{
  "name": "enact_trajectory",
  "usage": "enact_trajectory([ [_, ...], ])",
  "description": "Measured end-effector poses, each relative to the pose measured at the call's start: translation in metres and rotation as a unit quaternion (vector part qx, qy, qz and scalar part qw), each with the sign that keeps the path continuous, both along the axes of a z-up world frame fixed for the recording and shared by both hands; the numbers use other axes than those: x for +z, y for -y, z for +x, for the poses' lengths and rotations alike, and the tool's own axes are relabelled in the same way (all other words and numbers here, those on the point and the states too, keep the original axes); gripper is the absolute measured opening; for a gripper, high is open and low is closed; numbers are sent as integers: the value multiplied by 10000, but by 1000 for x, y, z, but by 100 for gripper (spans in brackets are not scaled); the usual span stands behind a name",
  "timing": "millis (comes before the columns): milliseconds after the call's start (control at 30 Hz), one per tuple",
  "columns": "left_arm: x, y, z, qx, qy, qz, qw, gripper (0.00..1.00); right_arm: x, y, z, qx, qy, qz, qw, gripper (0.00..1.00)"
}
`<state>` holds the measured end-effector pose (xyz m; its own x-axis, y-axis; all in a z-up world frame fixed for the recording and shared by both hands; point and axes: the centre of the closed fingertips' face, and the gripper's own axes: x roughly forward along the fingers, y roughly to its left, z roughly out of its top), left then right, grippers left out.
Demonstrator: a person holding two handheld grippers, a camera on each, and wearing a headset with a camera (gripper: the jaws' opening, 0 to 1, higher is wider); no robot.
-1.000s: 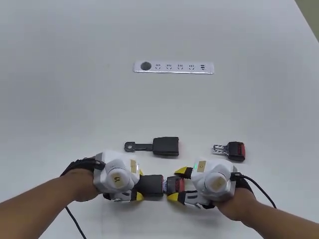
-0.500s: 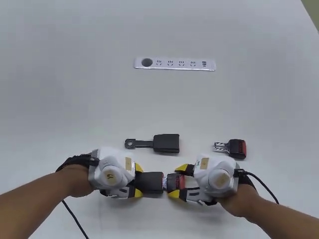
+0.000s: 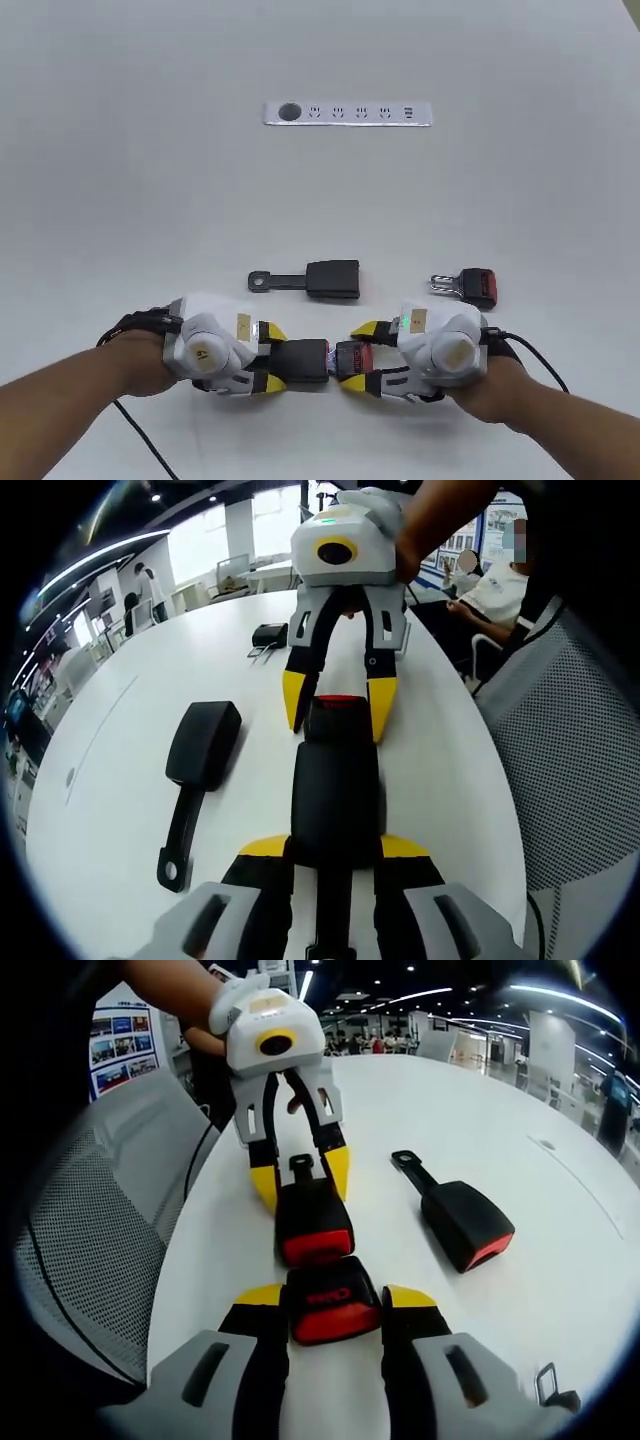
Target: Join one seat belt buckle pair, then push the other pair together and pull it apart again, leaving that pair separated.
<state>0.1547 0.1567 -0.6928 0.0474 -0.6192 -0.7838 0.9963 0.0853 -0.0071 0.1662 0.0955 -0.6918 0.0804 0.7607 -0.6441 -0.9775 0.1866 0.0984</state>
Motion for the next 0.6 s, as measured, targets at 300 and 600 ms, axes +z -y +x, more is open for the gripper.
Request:
enact_trajectory([
  [300, -1, 0, 0, -33, -17, -71, 10000, 31, 7, 2, -3, 105, 21, 83, 9999, 33],
  [600, 1, 2, 0, -62, -73, -94, 9999, 31, 11, 4, -4, 36, 40, 155, 9999, 33],
])
